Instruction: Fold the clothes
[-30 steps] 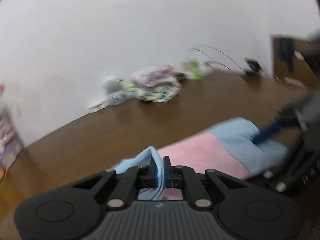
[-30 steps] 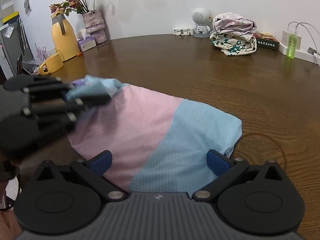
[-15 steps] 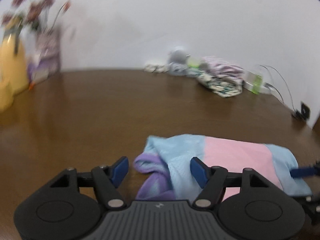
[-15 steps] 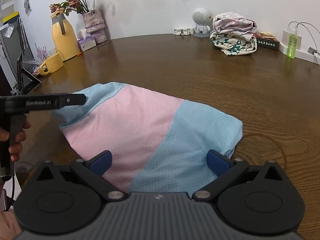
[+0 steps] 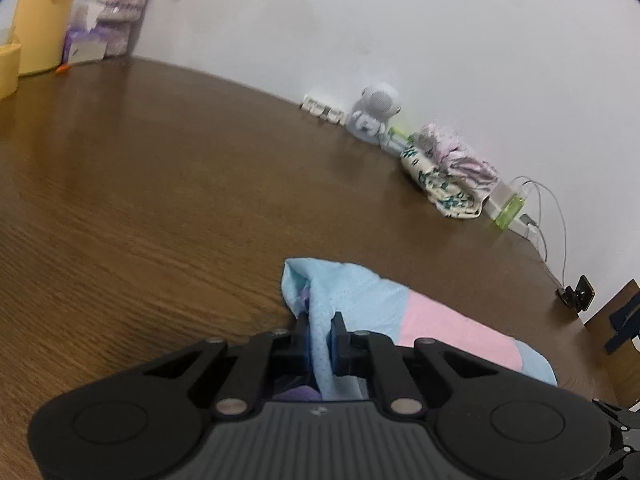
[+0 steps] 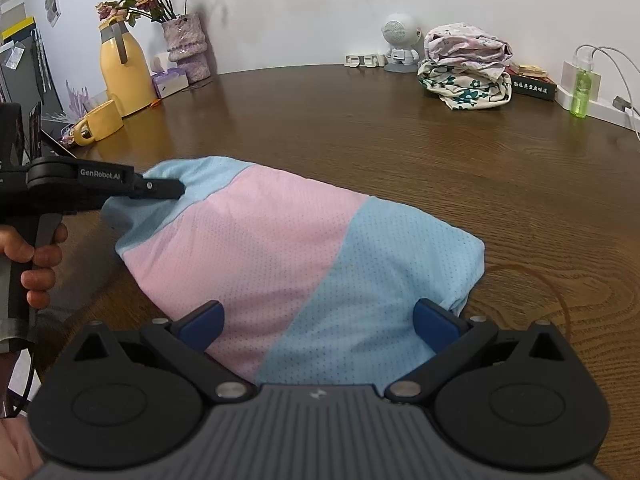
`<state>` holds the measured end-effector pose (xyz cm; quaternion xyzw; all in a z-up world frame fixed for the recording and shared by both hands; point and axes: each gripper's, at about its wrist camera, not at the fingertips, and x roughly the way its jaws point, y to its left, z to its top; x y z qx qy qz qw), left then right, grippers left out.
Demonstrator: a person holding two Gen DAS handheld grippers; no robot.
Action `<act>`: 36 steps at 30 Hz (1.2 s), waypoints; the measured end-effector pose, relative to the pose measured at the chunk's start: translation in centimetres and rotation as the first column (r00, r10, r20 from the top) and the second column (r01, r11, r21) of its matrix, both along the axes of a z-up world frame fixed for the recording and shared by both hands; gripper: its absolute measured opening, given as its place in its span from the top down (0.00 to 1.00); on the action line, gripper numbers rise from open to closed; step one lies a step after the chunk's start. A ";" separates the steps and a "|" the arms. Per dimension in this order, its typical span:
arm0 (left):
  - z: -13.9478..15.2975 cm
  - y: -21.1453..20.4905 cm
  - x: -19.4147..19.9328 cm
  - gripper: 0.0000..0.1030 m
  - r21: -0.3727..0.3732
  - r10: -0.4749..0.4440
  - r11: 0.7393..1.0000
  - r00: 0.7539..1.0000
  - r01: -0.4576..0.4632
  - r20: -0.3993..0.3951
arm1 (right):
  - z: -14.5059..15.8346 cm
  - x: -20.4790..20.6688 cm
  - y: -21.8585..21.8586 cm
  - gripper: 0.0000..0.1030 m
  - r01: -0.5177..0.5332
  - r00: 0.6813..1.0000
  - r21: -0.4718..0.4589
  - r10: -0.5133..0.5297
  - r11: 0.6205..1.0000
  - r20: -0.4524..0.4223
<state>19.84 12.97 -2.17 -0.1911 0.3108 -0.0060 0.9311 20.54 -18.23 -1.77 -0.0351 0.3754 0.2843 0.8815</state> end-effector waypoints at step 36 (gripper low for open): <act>-0.6 -16.6 -3.1 0.45 0.776 -0.398 0.561 0.916 0.289 -0.053 | 7.8 5.6 1.7 0.21 -0.157 0.987 0.143 0.151 0.977 0.048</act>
